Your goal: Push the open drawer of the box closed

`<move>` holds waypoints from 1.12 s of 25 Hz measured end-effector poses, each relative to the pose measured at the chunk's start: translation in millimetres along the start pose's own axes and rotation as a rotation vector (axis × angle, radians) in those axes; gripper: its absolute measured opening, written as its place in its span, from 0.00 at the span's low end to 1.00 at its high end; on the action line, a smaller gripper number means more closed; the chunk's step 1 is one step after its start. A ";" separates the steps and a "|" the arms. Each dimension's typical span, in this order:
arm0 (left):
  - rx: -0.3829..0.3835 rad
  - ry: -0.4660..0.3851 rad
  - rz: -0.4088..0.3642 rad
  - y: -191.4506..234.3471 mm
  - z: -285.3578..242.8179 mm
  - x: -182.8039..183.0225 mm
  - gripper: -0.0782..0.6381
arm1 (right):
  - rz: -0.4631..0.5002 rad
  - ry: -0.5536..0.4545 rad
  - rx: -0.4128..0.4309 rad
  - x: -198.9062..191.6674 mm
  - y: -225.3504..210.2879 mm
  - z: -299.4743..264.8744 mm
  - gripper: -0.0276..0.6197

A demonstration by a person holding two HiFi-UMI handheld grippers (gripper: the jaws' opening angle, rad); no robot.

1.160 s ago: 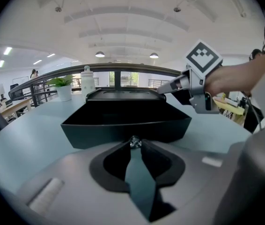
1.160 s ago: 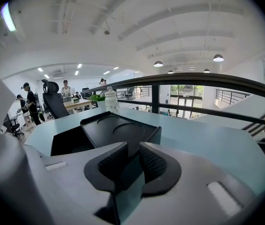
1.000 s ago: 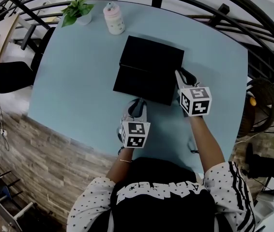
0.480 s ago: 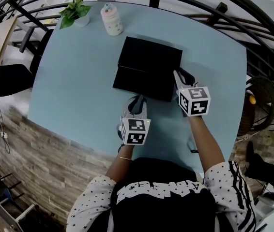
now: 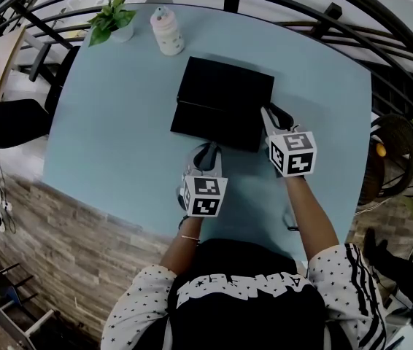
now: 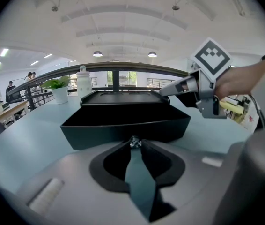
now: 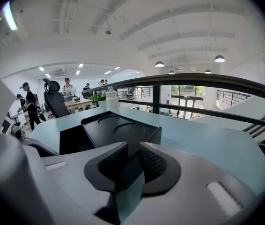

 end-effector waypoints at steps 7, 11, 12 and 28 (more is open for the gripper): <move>-0.001 0.003 -0.003 0.8 -1.9 1.6 0.11 | 0.001 -0.001 0.000 -0.2 1.2 0.5 0.13; -0.003 0.000 0.000 1.3 -4.1 3.7 0.11 | 0.003 0.002 0.000 0.4 0.9 0.8 0.13; -0.002 0.000 0.000 1.6 -5.0 4.2 0.11 | 0.005 0.003 0.001 0.4 0.9 0.4 0.14; -0.010 -0.007 0.002 1.7 -16.3 12.0 0.11 | 0.022 0.012 0.000 1.1 1.5 1.1 0.14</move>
Point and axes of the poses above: the fingertips, and each gripper's own axes: z backward along the fingers, y to its left, x out of its top, the point moved 9 cm from there along z, backward along the fingers, and after that the axes turned 15 degrees about z, right-handed, at the moved point
